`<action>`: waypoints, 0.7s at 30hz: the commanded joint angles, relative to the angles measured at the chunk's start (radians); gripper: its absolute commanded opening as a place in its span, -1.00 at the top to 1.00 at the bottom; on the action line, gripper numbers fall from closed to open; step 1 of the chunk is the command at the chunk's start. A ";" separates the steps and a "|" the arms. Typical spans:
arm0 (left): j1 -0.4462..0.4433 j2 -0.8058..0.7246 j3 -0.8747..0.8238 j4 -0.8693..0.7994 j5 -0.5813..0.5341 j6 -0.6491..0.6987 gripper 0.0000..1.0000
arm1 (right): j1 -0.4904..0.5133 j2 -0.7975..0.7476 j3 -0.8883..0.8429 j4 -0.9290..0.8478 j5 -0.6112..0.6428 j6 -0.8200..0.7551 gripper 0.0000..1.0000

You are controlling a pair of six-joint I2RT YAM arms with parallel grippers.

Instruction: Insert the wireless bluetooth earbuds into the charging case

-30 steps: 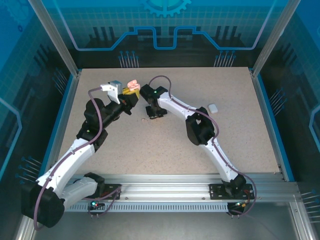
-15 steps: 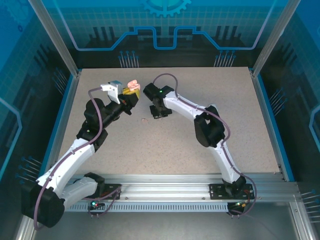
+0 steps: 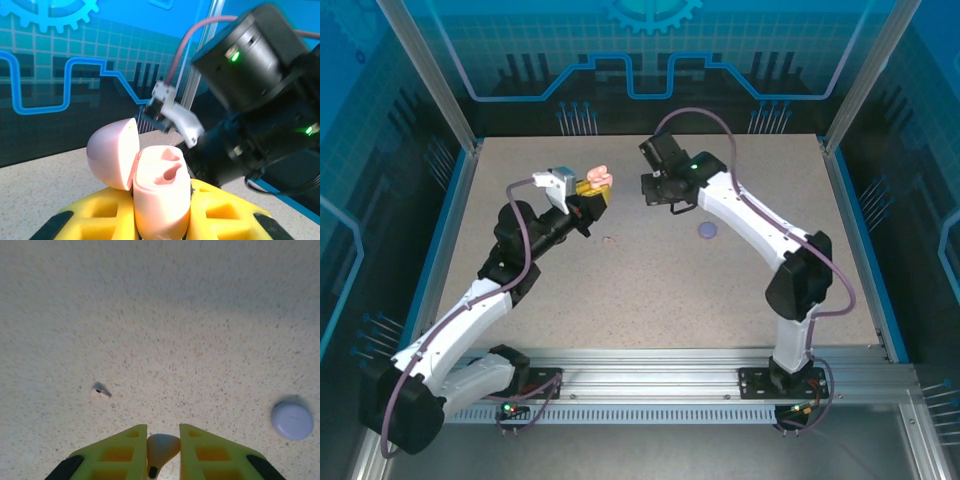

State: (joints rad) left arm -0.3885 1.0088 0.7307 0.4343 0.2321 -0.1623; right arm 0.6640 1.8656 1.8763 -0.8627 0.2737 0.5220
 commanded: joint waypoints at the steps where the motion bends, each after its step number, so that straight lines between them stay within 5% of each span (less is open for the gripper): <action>1: -0.020 0.003 -0.031 0.085 0.002 0.063 1.00 | -0.013 -0.085 -0.027 0.041 0.028 -0.025 0.64; 10: -0.088 0.023 -0.067 0.161 -0.016 0.165 1.00 | -0.013 -0.321 -0.123 0.206 0.016 -0.079 0.63; 21: -0.161 0.068 -0.042 0.236 -0.088 0.266 1.00 | 0.007 -0.543 -0.305 0.526 -0.167 -0.152 0.60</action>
State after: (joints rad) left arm -0.5365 1.0649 0.6678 0.5999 0.1680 0.0593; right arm 0.6613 1.3567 1.6169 -0.4797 0.1783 0.4072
